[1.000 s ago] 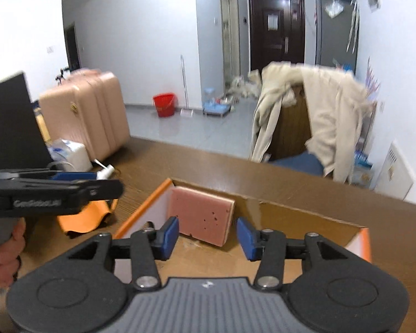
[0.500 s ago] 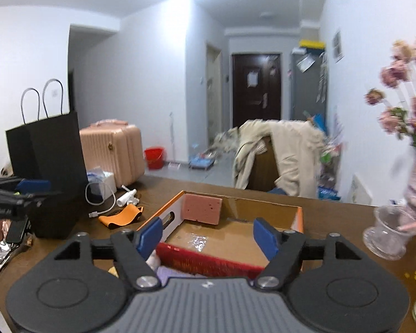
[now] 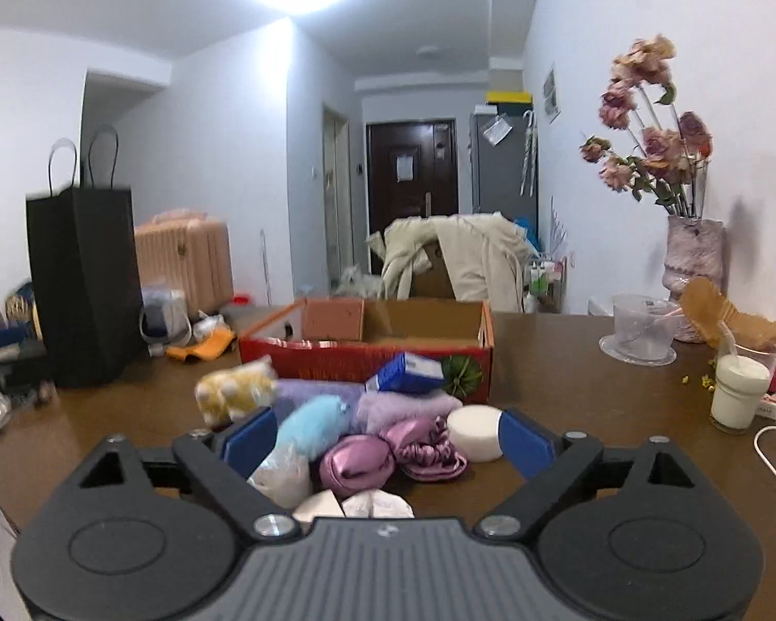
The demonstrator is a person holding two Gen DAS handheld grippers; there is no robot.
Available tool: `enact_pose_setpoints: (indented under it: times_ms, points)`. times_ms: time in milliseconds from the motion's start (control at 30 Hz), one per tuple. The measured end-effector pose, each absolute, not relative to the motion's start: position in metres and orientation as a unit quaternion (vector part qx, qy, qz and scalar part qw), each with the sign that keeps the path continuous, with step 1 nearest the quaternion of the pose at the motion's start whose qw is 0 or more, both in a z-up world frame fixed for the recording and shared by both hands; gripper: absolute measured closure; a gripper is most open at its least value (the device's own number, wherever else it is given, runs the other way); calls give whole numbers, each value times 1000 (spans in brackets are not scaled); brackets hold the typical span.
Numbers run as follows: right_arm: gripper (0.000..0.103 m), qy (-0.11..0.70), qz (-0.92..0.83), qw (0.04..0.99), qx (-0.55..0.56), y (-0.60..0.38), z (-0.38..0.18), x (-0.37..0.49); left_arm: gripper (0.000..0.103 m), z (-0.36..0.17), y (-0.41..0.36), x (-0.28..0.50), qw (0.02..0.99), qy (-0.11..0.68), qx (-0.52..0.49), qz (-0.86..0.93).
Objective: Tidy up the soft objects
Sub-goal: 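Move both grippers back over the pile of soft items, then grasp the yellow-and-white plush alpaca with the left gripper and lift it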
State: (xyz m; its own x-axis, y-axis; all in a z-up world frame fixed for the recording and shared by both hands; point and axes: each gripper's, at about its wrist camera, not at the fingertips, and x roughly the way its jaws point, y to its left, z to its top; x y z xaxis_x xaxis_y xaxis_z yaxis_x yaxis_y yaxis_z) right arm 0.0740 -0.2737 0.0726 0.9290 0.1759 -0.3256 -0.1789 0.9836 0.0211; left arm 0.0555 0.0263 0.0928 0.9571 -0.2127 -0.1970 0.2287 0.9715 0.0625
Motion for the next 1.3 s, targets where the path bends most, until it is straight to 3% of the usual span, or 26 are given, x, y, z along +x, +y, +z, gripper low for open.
enact_pose_setpoints:
  times_ms: [367, 433, 667, 767, 867, 967, 1233, 1300]
  points:
    - [12, 188, 144, 971, 40, -237, 56, 122, 0, 63, 61, 124, 979, 178, -23, -94]
    - [20, 204, 163, 964, 46, -224, 54, 142, 0, 58, 67, 150, 974, 204, -40, -91]
    - [31, 240, 212, 945, 72, -174, 41, 221, 2, 40, 84, 249, 945, 279, -126, -112]
    - [41, 259, 218, 936, 94, -161, 31, 253, 11, 32, 82, 279, 939, 294, -130, -122]
    - [46, 277, 226, 927, 111, -155, 20, 273, 32, 19, 79, 297, 925, 316, -143, -155]
    - [57, 292, 235, 920, 116, -152, 8, 283, 43, 0, 85, 308, 901, 334, -193, -197]
    - [61, 302, 245, 911, 133, -156, -4, 292, 47, -7, 91, 306, 894, 332, -213, -211]
    - [70, 301, 247, 911, 136, -157, -2, 290, 50, -3, 91, 302, 895, 331, -214, -207]
